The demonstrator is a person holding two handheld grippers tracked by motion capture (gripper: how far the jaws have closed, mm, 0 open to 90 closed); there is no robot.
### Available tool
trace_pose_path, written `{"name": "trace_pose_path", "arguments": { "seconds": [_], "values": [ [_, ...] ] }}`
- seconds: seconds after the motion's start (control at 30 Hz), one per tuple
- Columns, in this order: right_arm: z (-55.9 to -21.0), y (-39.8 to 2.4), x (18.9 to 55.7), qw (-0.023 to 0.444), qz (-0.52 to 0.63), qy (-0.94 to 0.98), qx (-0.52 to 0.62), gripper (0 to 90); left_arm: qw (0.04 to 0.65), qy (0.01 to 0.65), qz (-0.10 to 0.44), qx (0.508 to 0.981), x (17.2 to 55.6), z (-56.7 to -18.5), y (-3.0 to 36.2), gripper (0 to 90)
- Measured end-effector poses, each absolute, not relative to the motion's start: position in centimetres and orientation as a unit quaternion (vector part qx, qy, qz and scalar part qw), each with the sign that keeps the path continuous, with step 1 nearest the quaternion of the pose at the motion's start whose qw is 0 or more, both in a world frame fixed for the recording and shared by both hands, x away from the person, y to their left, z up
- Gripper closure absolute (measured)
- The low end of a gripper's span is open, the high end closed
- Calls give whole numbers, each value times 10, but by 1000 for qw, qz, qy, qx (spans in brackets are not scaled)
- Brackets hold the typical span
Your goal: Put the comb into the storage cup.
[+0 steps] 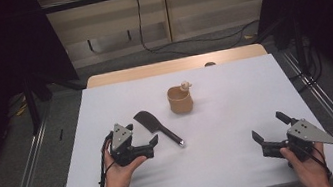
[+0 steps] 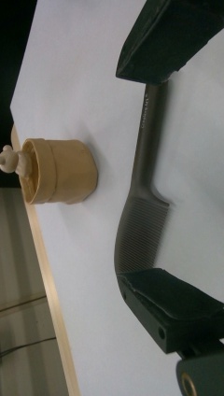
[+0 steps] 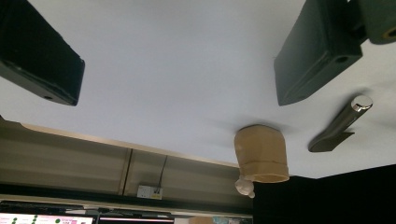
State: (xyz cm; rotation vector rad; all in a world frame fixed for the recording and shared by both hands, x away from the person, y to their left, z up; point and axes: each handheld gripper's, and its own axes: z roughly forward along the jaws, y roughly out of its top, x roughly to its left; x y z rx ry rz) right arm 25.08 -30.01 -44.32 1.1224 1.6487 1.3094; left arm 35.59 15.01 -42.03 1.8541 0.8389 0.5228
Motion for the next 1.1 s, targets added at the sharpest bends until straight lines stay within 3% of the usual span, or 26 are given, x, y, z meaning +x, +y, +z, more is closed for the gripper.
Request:
{"name": "trace_pose_path", "arguments": {
  "seconds": [0.23,0.6,1.1],
  "values": [
    [-443,-300,251,368,510,643,437,16,494,337,199,776,361,-416,144,38],
    [-443,-300,251,367,509,645,436,16,445,383,151,796,375,-412,125,57],
    [-444,-300,251,366,509,647,435,16,411,425,130,796,386,-412,104,80]
  ]
}}
